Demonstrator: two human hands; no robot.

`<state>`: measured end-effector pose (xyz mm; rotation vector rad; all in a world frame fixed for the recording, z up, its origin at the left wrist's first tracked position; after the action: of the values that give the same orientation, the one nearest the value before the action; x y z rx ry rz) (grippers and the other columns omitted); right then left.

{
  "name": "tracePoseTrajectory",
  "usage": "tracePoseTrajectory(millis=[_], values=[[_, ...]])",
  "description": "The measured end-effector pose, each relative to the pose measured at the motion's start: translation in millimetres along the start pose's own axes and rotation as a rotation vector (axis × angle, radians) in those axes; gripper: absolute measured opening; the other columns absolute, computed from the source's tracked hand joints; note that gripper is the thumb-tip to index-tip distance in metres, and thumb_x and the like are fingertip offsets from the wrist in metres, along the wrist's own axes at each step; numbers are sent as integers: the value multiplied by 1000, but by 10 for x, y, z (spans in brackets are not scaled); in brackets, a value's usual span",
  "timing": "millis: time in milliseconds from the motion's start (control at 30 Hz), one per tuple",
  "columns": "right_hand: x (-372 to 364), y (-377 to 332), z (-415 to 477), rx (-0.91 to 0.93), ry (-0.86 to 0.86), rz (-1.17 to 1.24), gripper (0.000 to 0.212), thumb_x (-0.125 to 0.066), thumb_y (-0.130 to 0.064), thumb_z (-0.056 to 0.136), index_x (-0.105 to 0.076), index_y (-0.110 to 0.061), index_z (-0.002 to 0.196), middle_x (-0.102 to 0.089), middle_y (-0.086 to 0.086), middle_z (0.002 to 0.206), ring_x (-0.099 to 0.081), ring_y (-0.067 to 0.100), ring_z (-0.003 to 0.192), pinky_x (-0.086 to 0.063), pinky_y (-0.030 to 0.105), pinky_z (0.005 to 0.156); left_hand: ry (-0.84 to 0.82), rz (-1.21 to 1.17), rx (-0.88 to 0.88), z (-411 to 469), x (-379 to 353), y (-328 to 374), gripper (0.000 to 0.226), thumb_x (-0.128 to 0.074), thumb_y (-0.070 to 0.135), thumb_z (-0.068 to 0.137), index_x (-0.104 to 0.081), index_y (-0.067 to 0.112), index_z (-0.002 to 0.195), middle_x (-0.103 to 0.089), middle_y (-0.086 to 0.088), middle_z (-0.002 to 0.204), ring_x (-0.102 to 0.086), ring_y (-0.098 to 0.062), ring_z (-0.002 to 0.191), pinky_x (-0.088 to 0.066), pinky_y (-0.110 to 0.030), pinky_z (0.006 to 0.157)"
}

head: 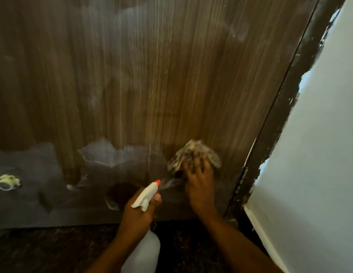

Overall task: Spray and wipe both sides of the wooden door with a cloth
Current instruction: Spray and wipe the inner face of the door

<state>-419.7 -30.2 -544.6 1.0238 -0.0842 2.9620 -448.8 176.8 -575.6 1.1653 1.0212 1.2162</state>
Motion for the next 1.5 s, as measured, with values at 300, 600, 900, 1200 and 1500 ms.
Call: tracePoseTrajectory(millis=[300,600,900,1200,1500], values=[[-351,68,-297,-175,-156,13,81,-63,-24,93,-13,-21,156,-4,16,161,-13,43,147,-18,60,117,84,26,-3,166,405,265,36,-63,20,89,-59,8,123,-68,-14,105,-65,-24,87,-50,-24,71],[-583,-502,-596,288,-310,-37,95,-70,-12,76,-22,-37,154,-19,3,163,-16,35,148,-26,56,113,159,-1,-41,303,867,448,11,-59,24,92,-60,25,103,-68,-2,92,-65,-15,81,-52,-24,63],[-268,-975,177,-25,-135,48,74,-51,-35,97,-8,-26,156,5,12,163,2,46,148,1,56,118,223,17,-9,262,1218,404,33,-57,20,94,-56,8,124,-65,-15,113,-62,-26,103,-48,-45,98],[-410,-617,-384,113,-270,-76,76,-62,-26,89,-24,-35,154,-12,0,162,-19,34,147,-22,53,116,222,17,-34,189,1430,386,37,-58,25,93,-57,10,127,-68,-13,112,-64,-23,106,-51,-43,96],[-424,-1947,127,374,-194,-42,75,-52,-24,91,-17,-32,158,-2,4,166,13,34,150,5,53,121,224,5,-49,99,1661,387,30,-60,20,91,-61,17,121,-69,-9,105,-65,-21,96,-52,-34,79]])
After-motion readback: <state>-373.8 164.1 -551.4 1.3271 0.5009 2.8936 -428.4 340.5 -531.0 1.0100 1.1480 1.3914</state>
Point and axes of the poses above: each hand's wrist, its own z-axis towards the middle knuckle, its own x-axis out of the back of the hand, y = z × x, the point moved 8 cm from there along z, towards the middle knuckle
